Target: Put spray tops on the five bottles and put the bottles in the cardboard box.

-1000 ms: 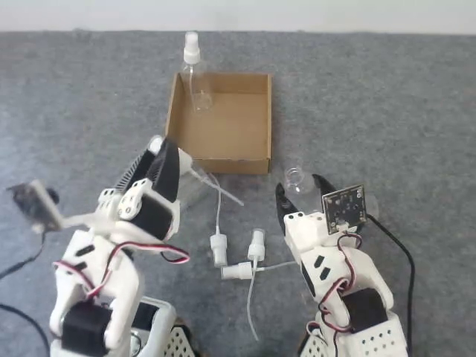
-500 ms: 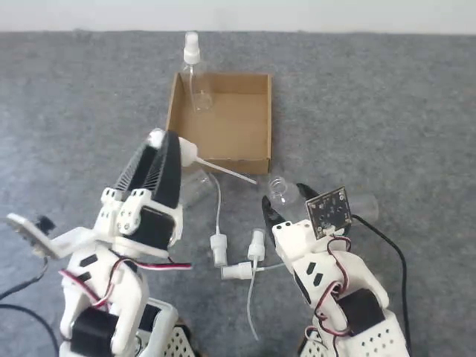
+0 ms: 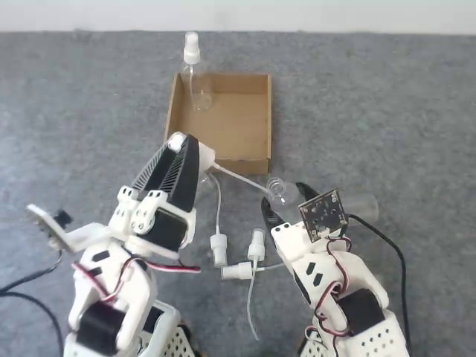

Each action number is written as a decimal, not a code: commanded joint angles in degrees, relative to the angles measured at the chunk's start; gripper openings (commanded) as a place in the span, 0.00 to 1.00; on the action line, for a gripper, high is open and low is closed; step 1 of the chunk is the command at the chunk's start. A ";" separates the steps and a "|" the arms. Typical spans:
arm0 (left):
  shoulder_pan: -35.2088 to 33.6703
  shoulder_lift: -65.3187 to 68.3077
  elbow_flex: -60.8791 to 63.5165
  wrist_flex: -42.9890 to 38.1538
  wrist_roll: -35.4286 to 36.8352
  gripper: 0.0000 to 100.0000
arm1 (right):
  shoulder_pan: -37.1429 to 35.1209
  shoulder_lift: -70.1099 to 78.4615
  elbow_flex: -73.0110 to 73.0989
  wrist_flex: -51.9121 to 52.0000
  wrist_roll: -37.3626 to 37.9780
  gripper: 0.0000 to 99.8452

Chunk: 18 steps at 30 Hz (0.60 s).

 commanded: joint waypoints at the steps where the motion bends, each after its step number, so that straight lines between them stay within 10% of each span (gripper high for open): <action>1: 0.26 -0.44 1.89 -6.07 -0.62 0.01 | -0.48 -1.10 -0.53 0.04 0.70 0.10; 18: 0.53 -0.44 4.62 -6.86 -0.62 0.01 | -0.57 -1.10 -0.62 0.13 0.70 0.10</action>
